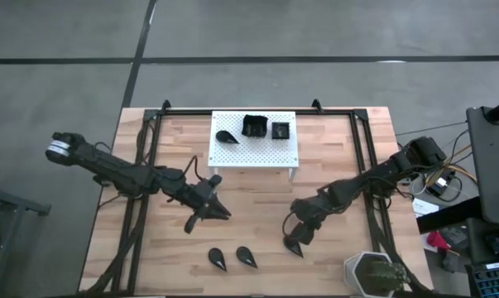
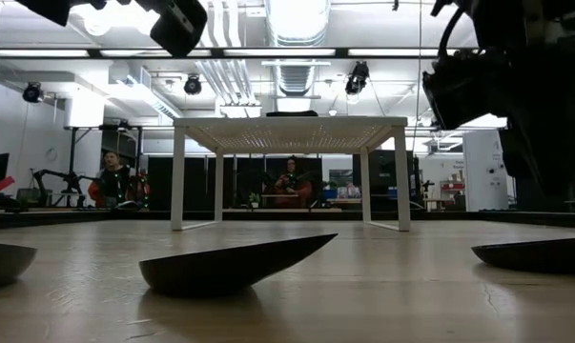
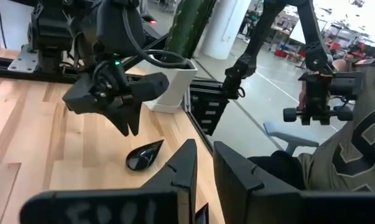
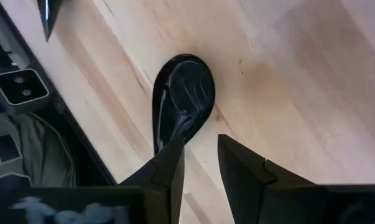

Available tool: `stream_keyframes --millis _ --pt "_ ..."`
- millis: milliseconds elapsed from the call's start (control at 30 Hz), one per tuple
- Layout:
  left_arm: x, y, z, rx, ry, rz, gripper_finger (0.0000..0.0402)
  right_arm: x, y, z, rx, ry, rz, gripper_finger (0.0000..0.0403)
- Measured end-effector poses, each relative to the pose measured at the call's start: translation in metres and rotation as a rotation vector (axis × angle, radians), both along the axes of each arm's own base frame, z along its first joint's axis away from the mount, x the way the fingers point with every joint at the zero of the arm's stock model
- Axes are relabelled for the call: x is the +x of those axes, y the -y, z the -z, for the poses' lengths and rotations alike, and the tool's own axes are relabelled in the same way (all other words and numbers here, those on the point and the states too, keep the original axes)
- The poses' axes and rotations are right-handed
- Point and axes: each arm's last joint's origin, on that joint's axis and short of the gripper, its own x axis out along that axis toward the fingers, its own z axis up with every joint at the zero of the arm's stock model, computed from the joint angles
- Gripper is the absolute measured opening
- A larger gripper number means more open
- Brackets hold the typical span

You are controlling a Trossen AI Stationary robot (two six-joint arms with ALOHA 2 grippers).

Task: Pick & Place Mini shaped plates
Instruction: Stack the drop shaped plate on top of the drop shaped plate on the shelf

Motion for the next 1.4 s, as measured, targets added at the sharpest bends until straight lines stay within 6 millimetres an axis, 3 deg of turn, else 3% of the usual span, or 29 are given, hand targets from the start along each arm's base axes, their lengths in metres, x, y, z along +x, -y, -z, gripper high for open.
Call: stream_keyframes --millis 667,1400 --pt "0.000 0.000 -0.004 0.013 0.050 -0.007 0.0046 0.009 -0.023 0.030 0.020 -0.048 0.001 0.0095" --pt "0.000 0.000 -0.004 0.013 0.054 -0.009 0.0046 0.013 -0.025 0.034 0.012 -0.008 0.010 0.0071"
